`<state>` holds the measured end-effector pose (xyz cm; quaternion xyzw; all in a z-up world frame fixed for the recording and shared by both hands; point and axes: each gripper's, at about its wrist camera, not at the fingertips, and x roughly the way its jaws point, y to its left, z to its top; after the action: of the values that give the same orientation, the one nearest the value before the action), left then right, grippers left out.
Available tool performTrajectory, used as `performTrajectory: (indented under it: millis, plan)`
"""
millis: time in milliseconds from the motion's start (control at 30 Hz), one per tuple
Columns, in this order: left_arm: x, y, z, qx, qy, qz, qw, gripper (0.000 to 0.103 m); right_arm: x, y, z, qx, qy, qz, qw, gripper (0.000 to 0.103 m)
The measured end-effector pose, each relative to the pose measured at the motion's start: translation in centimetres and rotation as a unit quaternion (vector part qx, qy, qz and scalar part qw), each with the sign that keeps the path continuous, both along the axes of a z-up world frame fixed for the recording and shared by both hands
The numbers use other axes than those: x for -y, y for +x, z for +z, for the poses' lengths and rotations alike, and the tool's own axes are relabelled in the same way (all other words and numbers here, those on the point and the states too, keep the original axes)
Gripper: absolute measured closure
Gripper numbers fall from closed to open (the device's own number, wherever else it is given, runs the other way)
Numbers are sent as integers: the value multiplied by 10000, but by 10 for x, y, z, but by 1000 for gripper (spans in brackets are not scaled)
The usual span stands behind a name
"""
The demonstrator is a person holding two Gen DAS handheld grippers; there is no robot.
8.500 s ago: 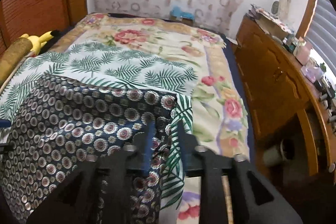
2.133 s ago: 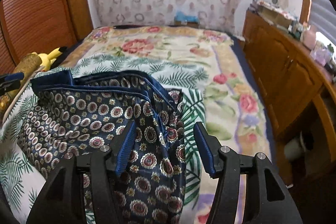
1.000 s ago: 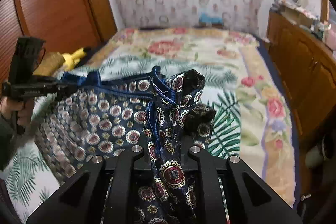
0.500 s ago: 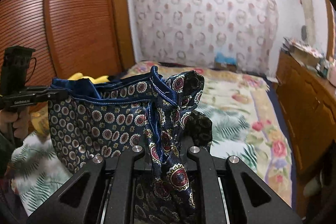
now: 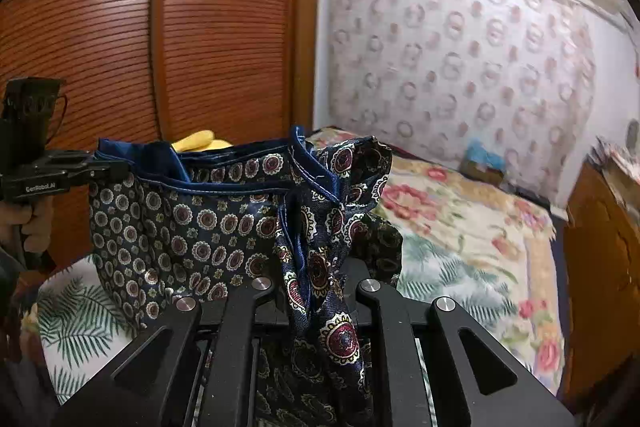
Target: Fold small clothes
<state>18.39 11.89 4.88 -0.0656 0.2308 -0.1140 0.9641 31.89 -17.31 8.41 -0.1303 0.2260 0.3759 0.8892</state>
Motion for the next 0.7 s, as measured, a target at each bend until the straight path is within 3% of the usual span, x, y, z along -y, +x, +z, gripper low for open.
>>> performTrajectory:
  millis: [367, 600, 700]
  plan:
    - [-80, -32, -40, 162, -349, 1137, 9928, 101, -125, 15, 30, 496, -605, 1015, 9918, 93]
    - [-118, -35, -89, -167, -758, 1813, 9804, 101, -226, 43, 3, 409, -1208, 1686, 9774, 93]
    - [-121, -33, -102, -273, -710, 1964, 9776, 101, -261, 55, -12, 330, -1381, 1846, 9725, 93]
